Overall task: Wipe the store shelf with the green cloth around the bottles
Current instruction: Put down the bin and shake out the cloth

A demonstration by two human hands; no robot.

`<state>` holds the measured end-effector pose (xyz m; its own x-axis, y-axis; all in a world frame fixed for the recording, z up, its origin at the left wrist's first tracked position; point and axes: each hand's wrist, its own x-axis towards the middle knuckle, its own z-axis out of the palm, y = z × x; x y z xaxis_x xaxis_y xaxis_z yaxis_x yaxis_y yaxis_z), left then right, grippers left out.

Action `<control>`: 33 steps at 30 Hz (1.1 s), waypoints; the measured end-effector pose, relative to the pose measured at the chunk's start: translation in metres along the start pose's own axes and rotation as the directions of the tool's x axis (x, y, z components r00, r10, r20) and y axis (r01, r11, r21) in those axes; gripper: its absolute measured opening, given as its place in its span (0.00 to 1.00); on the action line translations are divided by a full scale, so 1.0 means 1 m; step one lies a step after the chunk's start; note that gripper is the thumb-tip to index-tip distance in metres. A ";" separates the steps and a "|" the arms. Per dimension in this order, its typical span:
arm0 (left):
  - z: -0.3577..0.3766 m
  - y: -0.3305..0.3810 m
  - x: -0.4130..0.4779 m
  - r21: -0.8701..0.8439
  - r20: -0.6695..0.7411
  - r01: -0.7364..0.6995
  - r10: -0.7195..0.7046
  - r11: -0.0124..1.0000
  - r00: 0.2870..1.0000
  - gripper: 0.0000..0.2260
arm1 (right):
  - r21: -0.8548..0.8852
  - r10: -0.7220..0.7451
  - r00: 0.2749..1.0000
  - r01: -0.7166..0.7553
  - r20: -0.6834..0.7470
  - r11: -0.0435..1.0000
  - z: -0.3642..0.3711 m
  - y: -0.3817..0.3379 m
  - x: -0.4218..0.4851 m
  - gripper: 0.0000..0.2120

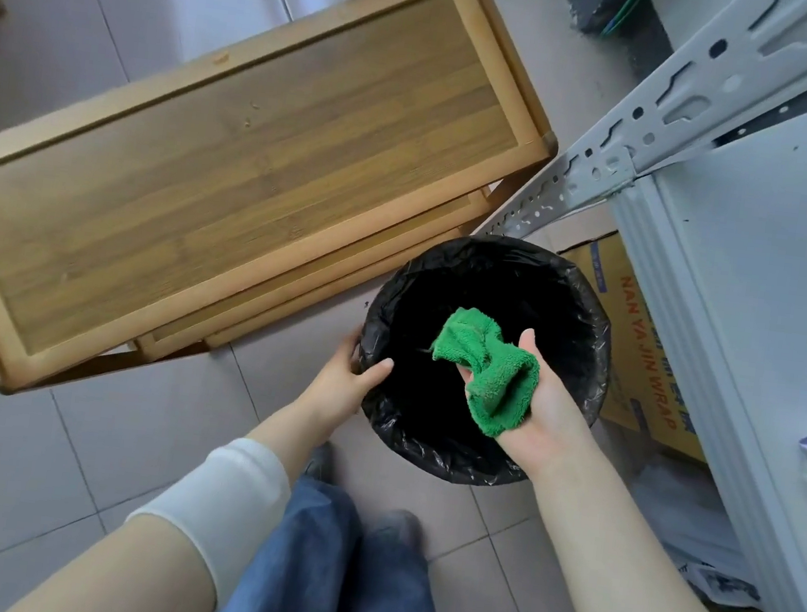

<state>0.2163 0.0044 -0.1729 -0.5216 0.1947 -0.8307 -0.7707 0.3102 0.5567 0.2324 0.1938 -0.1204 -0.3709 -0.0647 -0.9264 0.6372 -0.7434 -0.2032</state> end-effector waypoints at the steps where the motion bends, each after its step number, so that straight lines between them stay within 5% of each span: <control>1: -0.001 0.000 -0.005 -0.015 -0.006 0.024 -0.024 1.000 1.000 0.27 | -0.001 -0.002 1.000 0.002 0.023 1.000 0.001 0.000 -0.006 0.27; 4: -0.006 0.007 -0.030 0.052 -0.191 0.031 -0.021 0.998 0.981 0.29 | 0.031 -0.012 0.998 0.010 0.060 0.999 0.005 0.000 -0.032 0.30; 7: -0.003 0.034 -0.080 0.146 -0.313 -0.273 0.306 0.951 0.899 0.18 | 0.043 -0.057 0.997 0.055 0.059 0.998 0.012 -0.001 -0.065 0.31; 10: 0.007 0.077 -0.144 0.435 -0.172 -0.600 0.716 0.672 0.677 0.09 | 0.037 -0.107 0.991 0.104 0.077 0.994 0.025 -0.001 -0.107 0.34; 12: 0.021 0.102 -0.187 0.510 -0.031 -0.703 0.827 0.496 0.561 0.14 | 0.059 -0.129 0.985 0.123 0.111 0.991 0.034 0.001 -0.141 0.36; 15: 0.043 0.135 -0.245 0.580 0.054 -0.704 0.843 0.410 0.535 0.18 | 0.069 -0.169 0.965 0.158 0.200 0.985 0.050 0.004 -0.201 0.35; 19: 0.054 0.179 -0.316 0.591 -0.003 -0.677 0.840 0.439 0.542 0.09 | 0.084 -0.284 0.916 0.271 0.285 0.959 0.063 0.006 -0.290 0.29; 22: 0.051 0.222 -0.368 0.575 0.014 -0.702 0.853 0.420 0.522 0.07 | -0.102 -0.373 0.889 0.410 0.264 0.906 0.071 0.008 -0.351 0.17; 26: 0.040 0.278 -0.428 0.557 0.137 -0.757 0.862 0.340 0.488 0.07 | -0.430 -0.507 0.846 0.524 0.163 0.736 0.079 0.005 -0.419 0.14; 29: 0.038 0.309 -0.468 0.554 0.222 -0.788 0.865 0.267 0.449 0.07 | -0.515 -0.710 0.703 0.620 0.031 0.592 0.088 0.001 -0.466 0.13; 33: 0.039 0.342 -0.512 0.564 0.324 -0.798 0.832 0.213 0.451 0.07 | -0.600 -0.879 0.446 0.662 -0.167 0.450 0.107 0.012 -0.511 0.26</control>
<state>0.2337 0.0470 0.4422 -0.7579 0.6469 0.0847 0.4586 0.4358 0.7744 0.3577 0.1466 0.3839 -0.6126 0.7362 -0.2878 0.4465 0.0218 -0.8945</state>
